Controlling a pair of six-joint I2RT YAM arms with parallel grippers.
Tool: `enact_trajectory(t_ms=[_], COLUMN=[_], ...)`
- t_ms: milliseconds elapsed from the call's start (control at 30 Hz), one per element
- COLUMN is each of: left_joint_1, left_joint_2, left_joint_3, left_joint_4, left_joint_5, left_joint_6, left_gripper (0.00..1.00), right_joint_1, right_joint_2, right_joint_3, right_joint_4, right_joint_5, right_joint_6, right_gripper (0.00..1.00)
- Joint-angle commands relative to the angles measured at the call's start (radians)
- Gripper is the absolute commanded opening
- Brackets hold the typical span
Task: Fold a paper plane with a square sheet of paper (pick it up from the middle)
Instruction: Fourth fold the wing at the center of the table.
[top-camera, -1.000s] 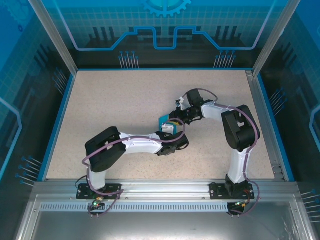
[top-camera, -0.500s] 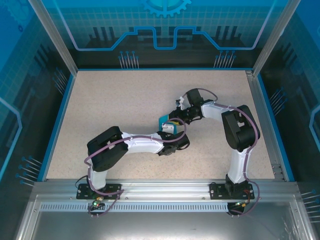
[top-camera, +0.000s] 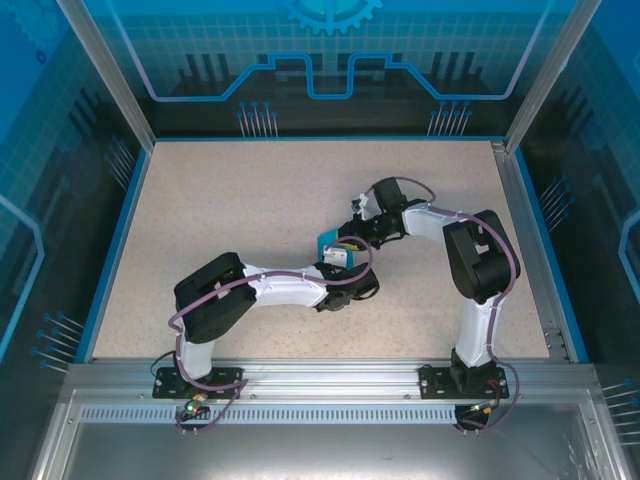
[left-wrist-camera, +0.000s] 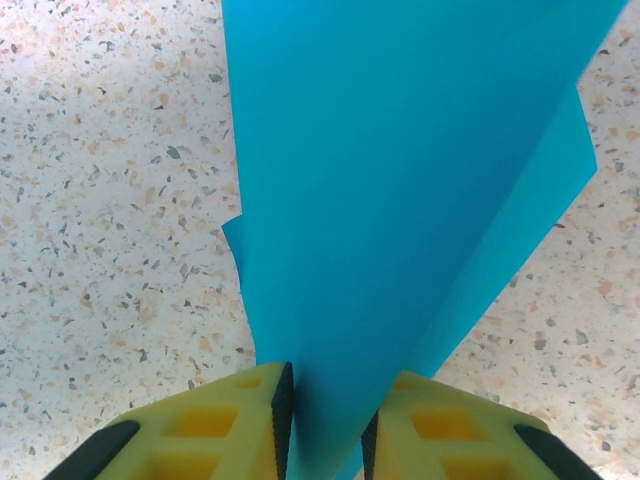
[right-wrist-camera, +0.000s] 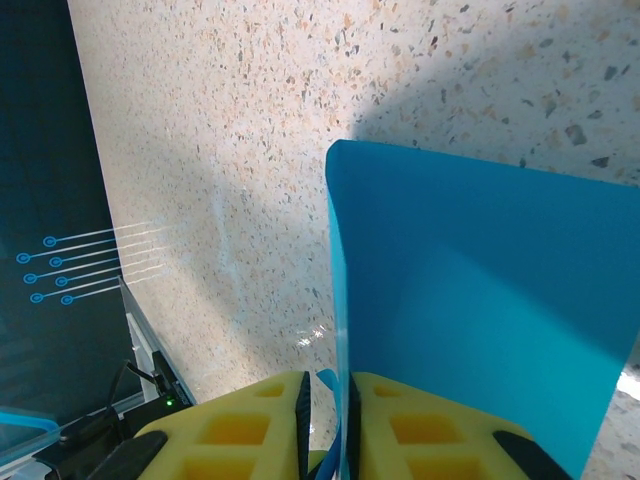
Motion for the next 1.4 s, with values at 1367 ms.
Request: enact_trajectory(t_ms=[1367], left_joint_1=[0.15], left_joint_2=[-0.36], left_joint_3=[-0.526], left_joint_4=[0.522], left_joint_5=[0.485], left_joint_6=[0.31], left_gripper=[0.09], right_joint_1=[0.102], right_joint_2=[-0.277], right_joint_3=[-0.363], right_joint_4=[0.186], right_joint_5=[0.118], right_joint_6=[0.136], right_gripper=[0.16])
